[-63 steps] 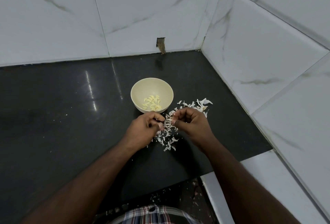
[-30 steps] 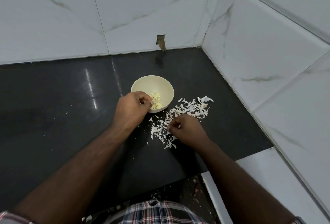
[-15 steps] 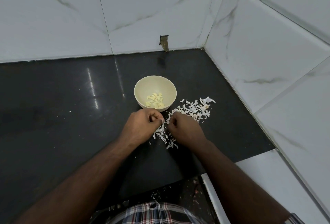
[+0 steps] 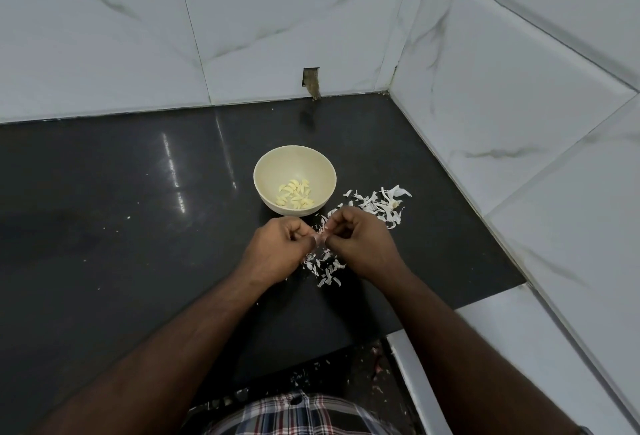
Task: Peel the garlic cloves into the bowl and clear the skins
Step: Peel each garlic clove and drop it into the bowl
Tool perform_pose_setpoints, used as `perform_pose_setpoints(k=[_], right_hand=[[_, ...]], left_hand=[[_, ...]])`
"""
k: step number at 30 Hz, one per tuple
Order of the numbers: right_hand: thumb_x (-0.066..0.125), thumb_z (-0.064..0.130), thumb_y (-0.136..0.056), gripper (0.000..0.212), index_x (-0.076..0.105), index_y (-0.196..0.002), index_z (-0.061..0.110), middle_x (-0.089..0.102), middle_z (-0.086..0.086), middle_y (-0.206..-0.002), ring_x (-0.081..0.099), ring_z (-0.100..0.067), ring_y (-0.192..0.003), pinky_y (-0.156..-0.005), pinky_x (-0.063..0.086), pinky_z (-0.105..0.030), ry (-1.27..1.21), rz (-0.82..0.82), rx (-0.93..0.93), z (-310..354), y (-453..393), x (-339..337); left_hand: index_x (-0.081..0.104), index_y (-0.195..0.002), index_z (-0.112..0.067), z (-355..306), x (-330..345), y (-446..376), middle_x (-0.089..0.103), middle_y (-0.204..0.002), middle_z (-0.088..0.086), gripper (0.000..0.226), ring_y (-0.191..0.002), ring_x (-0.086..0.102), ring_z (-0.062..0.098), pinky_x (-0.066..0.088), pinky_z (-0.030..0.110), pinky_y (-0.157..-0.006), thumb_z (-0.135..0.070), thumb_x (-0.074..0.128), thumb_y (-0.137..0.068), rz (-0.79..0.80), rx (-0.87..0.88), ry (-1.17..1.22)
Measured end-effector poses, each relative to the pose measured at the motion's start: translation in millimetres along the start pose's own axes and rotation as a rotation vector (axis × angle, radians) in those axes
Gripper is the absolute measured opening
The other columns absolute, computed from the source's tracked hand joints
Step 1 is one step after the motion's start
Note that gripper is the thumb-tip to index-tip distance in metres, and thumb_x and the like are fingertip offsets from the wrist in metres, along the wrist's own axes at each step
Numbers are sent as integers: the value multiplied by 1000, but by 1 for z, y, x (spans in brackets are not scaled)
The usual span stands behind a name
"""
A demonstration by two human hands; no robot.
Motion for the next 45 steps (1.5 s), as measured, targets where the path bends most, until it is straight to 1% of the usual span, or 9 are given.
perform_pose_setpoints(k=[9, 12, 21, 24, 28, 32, 39, 41, 45], right_hand=[[74, 10, -82, 16, 65, -82, 23, 69, 8, -77, 65, -11, -69, -65, 54, -32, -42, -27, -120, 12, 8, -3], [74, 15, -78, 16, 62, -79, 25, 70, 3, -74, 62, -12, -60, -60, 54, -37, -106, -75, -21, 7, 7, -1], [64, -14, -79, 26, 54, -79, 11, 63, -21, -78, 53, -9, -47, -48, 37, -22, -663, -5, 323, 4, 9, 2], [68, -9, -81, 23, 57, -80, 11, 66, -19, -76, 59, -12, -56, -54, 46, -26, -552, -36, 249, 1, 8, 1], [72, 8, -82, 22, 59, -78, 25, 70, 1, -76, 60, -11, -62, -59, 50, -30, -165, -101, 11, 5, 10, 0], [66, 4, -83, 22, 59, -80, 24, 65, 7, -76, 59, -12, -70, -65, 50, -33, 32, -138, -231, 18, 16, -1], [61, -1, -81, 12, 60, -84, 10, 62, -3, -81, 55, -24, -78, -68, 45, -35, 329, -214, -607, 26, 21, 5], [62, 0, -83, 14, 59, -85, 13, 61, 1, -82, 53, -19, -79, -69, 40, -28, 312, -221, -572, 24, 20, 6], [67, 9, -86, 15, 57, -84, 20, 59, 11, -75, 51, -2, -68, -63, 38, -14, 65, -197, -173, 14, 13, 4]], left_hand=[[70, -80, -9, 0, 3, 3, 68, -70, 6, 15, -56, 54, 13, 43, 21, -53, -9, 65, -93, 87, -124, 296], [70, -75, -21, -3, 0, 2, 71, -68, -2, 17, -63, 65, 20, 51, 32, -65, -14, 67, -91, -27, 6, 91], [71, -90, -24, -24, -6, 15, 66, -77, -9, 7, -79, 57, 4, 38, 11, -60, -20, 67, -93, -156, 385, -263], [70, -89, -25, -22, -5, 13, 67, -77, -9, 7, -77, 58, 4, 37, 10, -60, -22, 65, -93, -124, 349, -274], [69, -78, -16, -8, 1, 3, 69, -67, -1, 15, -60, 59, 17, 47, 30, -64, -17, 64, -93, 15, 8, 80], [69, -85, -7, -7, 5, 6, 62, -66, 4, 13, -53, 49, 10, 36, 16, -46, -8, 61, -94, 114, -150, 330], [64, -80, -10, -4, 11, 8, 55, -63, 0, 17, -49, 43, 6, 28, 18, -42, -11, 57, -96, 160, -306, 530], [66, -81, -9, -4, 10, 7, 58, -65, 2, 16, -50, 45, 7, 29, 18, -43, -12, 60, -96, 116, -254, 512], [72, -88, -4, -3, 7, 5, 69, -73, 6, 8, -57, 54, 6, 40, 15, -48, -4, 65, -92, -8, -121, 441]])
Point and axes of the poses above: each hand's wrist, its own y-axis away from the middle knuckle, its own x-axis out of the palm, z = x × y, the point moved 5 cm from there along -y, towards the middle knuckle
